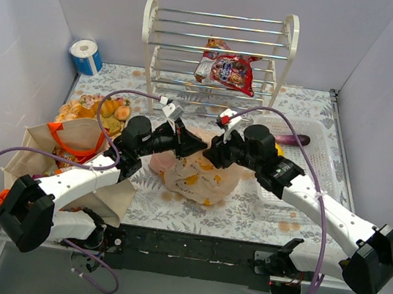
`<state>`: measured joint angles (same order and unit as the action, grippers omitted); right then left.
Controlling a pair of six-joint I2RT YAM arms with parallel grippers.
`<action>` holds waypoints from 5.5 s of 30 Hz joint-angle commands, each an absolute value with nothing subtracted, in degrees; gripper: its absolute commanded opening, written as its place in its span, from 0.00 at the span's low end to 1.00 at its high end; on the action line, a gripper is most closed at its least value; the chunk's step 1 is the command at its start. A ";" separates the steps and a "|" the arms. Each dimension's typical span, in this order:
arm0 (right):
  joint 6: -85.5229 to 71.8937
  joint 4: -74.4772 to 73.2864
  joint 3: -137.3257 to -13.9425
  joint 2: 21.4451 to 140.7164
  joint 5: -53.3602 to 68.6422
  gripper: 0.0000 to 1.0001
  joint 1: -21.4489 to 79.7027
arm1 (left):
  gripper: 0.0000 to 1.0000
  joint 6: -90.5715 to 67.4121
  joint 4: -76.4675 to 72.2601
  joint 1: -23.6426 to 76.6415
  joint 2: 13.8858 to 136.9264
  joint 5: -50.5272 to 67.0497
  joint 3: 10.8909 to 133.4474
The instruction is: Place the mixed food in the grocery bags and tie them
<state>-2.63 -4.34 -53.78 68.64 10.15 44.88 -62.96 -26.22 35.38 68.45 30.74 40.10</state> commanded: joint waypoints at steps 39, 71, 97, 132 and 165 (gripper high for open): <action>28.04 61.26 -31.11 85.60 -70.05 0.13 56.16 | 0.00 -74.80 -31.73 35.33 72.42 22.76 39.82; 7.20 -4.30 -58.27 67.31 37.95 0.40 27.26 | 0.00 -49.31 -16.34 35.16 69.79 26.28 45.97; 19.69 2.20 -57.21 87.97 62.92 0.15 24.61 | 0.00 -48.43 -24.70 35.16 65.92 32.78 39.55; -3.23 34.69 -42.46 84.20 69.62 0.12 30.67 | 0.00 -57.39 -39.89 35.24 67.06 31.99 31.47; -22.92 69.77 -33.40 88.24 56.34 0.78 33.57 | 0.00 -65.13 -56.95 38.14 67.15 19.61 21.89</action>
<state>-18.96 60.90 -35.09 87.77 58.11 32.88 -65.71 -53.93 37.12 67.83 24.47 22.92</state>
